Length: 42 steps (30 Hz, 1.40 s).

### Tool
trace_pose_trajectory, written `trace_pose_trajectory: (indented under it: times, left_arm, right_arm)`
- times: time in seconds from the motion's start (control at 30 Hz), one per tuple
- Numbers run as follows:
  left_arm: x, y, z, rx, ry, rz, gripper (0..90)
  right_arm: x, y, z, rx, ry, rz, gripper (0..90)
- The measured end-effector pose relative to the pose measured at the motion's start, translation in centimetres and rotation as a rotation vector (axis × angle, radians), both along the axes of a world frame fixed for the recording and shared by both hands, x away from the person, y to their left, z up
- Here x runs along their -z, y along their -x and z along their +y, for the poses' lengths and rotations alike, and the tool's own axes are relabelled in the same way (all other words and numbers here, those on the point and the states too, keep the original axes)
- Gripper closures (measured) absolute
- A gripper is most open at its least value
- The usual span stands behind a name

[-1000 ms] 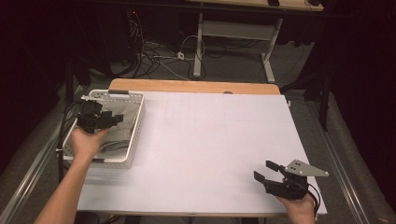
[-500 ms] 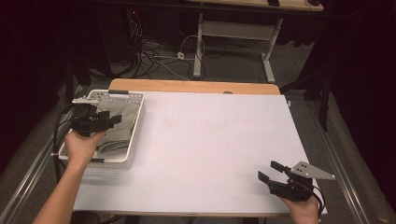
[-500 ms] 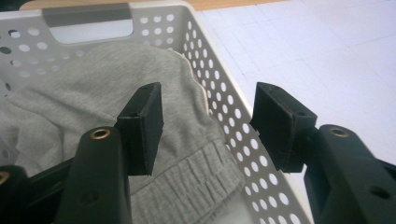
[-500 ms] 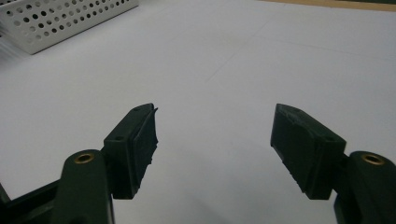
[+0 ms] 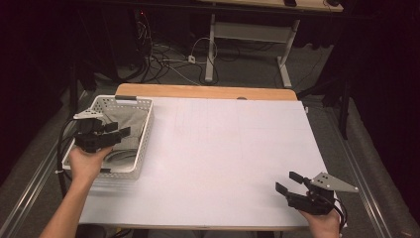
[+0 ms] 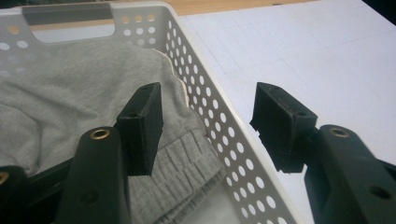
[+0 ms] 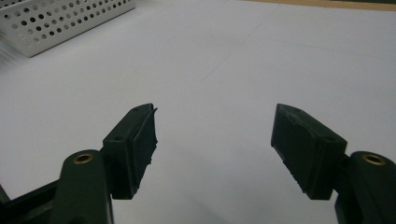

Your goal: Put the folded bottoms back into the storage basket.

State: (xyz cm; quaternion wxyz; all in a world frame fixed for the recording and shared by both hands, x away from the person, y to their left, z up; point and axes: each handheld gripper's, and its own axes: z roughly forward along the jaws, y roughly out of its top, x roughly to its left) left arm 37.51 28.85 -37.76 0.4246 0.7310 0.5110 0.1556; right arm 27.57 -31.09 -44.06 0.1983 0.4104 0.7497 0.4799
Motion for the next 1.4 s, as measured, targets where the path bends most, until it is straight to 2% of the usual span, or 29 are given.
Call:
trace_pose_trajectory:
  times: [0.6,1.4]
  left_arm:
    - [0.4,2.0,-0.2,0.021,0.021,-0.023,40.0]
    - [1.0,3.7,-0.8,0.058,0.032,-0.035,40.0]
  right_arm:
    - [0.0,0.1,0.1,0.001,0.009,-0.005,31.3]
    - [0.0,0.2,0.0,0.006,0.005,-0.001,31.4]
